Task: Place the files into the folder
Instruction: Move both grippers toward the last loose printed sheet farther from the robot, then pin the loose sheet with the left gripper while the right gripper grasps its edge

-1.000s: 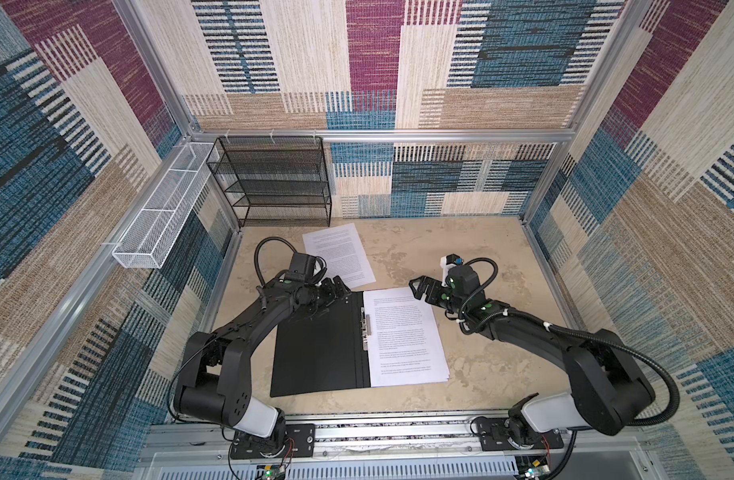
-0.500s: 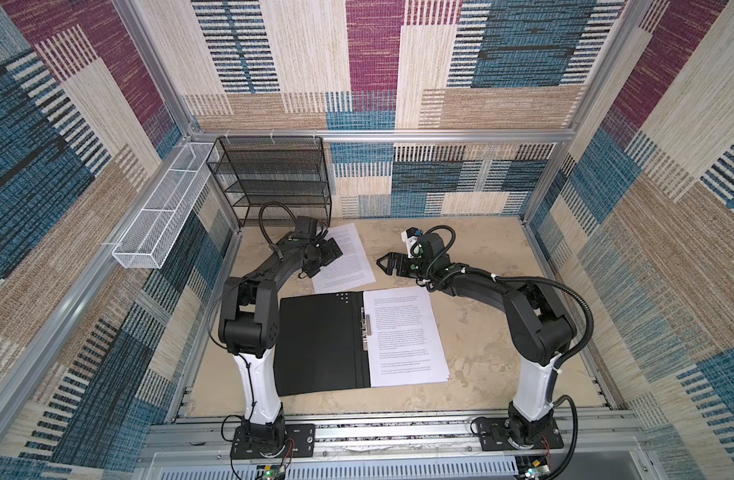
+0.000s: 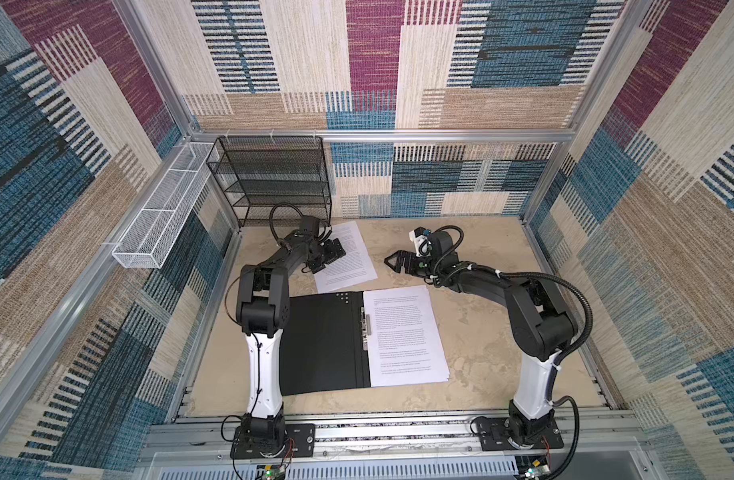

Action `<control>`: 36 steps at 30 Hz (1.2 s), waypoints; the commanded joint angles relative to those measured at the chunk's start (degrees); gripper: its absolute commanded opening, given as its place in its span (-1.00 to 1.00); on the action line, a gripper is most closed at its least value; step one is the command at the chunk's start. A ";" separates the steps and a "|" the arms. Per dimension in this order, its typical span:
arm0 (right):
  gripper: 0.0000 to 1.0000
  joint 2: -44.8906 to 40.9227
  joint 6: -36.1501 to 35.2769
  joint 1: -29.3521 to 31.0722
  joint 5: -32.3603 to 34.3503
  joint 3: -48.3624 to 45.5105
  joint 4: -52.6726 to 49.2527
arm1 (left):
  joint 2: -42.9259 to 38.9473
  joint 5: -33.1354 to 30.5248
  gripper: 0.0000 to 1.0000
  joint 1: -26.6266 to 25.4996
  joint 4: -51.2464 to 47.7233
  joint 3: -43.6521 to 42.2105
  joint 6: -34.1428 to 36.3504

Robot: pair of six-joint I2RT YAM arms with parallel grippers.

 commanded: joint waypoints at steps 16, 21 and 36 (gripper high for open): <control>0.95 21.17 -10.51 -3.79 -5.68 28.03 -11.66 | 2.28 4.16 0.86 -7.37 -2.88 -2.39 1.40; 0.92 24.35 -11.03 -3.83 -6.45 31.60 -12.47 | 0.61 4.56 0.86 -7.91 -1.02 -6.74 0.70; 0.85 19.87 -7.57 -3.76 -10.78 18.79 -8.21 | 0.19 6.48 0.86 -8.25 -0.13 -6.75 -0.19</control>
